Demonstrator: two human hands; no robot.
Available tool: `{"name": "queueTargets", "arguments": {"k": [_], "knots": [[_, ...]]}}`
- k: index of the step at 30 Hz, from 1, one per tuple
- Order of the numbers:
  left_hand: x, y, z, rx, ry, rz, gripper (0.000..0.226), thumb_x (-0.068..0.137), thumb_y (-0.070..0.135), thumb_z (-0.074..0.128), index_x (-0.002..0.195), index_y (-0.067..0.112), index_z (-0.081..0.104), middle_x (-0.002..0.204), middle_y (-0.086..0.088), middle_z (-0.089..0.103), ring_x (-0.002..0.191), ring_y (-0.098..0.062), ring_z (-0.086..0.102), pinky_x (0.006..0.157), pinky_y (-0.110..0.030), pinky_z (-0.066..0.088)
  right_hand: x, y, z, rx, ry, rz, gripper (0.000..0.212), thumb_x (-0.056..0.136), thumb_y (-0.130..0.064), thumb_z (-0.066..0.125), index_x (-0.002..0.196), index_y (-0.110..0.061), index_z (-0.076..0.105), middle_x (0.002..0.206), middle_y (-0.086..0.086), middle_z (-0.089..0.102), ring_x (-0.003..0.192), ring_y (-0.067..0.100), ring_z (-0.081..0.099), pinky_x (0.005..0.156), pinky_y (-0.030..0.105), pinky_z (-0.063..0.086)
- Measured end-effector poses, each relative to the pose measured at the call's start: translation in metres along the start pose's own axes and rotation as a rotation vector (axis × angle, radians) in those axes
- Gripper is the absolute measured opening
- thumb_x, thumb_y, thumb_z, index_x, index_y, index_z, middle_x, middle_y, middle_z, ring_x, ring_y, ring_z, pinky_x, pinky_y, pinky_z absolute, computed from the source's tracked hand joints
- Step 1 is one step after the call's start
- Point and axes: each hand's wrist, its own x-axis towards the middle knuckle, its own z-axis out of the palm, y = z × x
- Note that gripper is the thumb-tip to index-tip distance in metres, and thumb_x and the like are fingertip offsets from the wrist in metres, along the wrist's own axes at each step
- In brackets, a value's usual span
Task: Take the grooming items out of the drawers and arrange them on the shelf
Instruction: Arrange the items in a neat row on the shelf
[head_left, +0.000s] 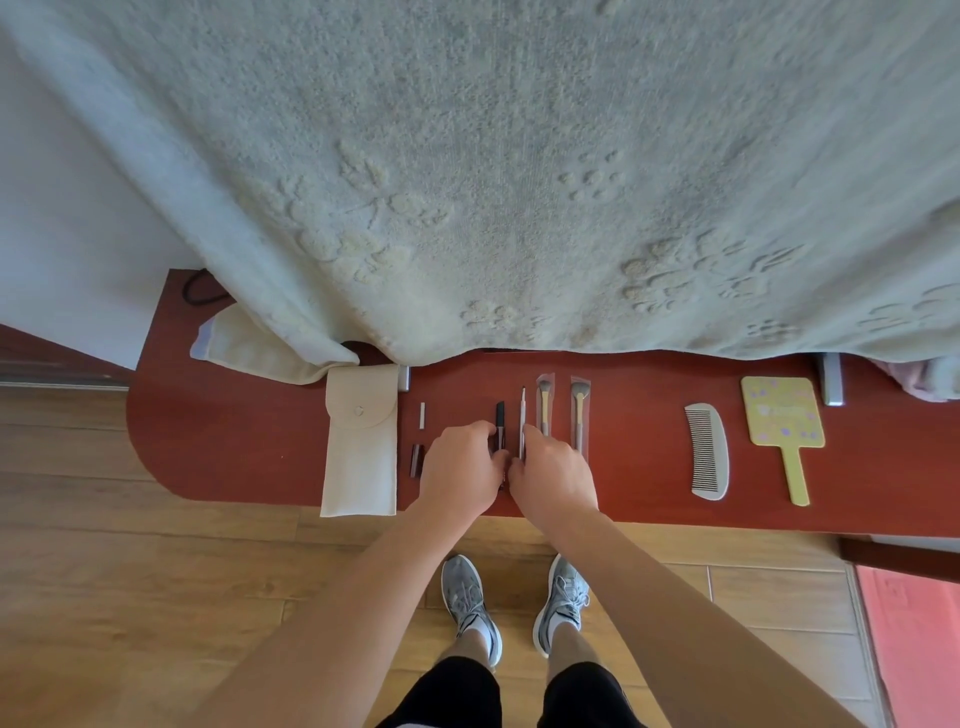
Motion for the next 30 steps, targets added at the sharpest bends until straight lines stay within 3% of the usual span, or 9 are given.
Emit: {"name": "queueTargets", "arguments": {"k": [3, 9, 25, 30], "knots": [[0.0001, 0.0008, 0.0004, -0.002, 0.000, 0.000, 0.037, 0.092, 0.030, 0.068, 0.127, 0.016, 0.066, 0.100, -0.002, 0.076, 0.085, -0.018, 0.072, 0.079, -0.030, 0.059, 0.0000, 0.0009, -0.0014, -0.005, 0.001, 0.002, 0.017, 0.095, -0.020, 0.049, 0.111, -0.015, 0.054, 0.082, 0.001, 0.064, 0.066, 0.020, 0.060, 0.053, 0.027, 0.048], [0.0002, -0.0008, 0.0015, -0.004, 0.001, 0.003, 0.037, 0.092, 0.031, 0.068, 0.127, 0.016, 0.066, 0.100, -0.001, 0.076, 0.085, -0.017, 0.072, 0.079, -0.031, 0.060, 0.0008, 0.0011, -0.0003, 0.003, 0.001, 0.003, 0.019, 0.095, -0.021, 0.050, 0.113, -0.016, 0.055, 0.083, 0.001, 0.066, 0.068, 0.019, 0.063, 0.059, 0.030, 0.056], [0.0000, 0.0024, 0.0035, -0.023, -0.005, 0.017, 0.033, 0.092, 0.030, 0.068, 0.122, 0.017, 0.068, 0.097, 0.000, 0.076, 0.084, -0.018, 0.072, 0.079, -0.035, 0.060, -0.0008, 0.0010, -0.0035, -0.019, -0.003, 0.000, 0.022, 0.097, -0.020, 0.051, 0.118, -0.016, 0.055, 0.086, 0.001, 0.066, 0.069, 0.019, 0.064, 0.059, 0.027, 0.055], [-0.0008, 0.0040, 0.0030, -0.032, -0.009, 0.012, 0.032, 0.092, 0.030, 0.068, 0.122, 0.019, 0.069, 0.099, 0.001, 0.076, 0.084, -0.017, 0.072, 0.078, -0.034, 0.060, -0.0008, 0.0011, -0.0046, -0.033, -0.008, -0.001, 0.016, 0.096, -0.020, 0.050, 0.111, -0.017, 0.056, 0.083, 0.000, 0.065, 0.068, 0.019, 0.063, 0.059, 0.029, 0.055]]}}
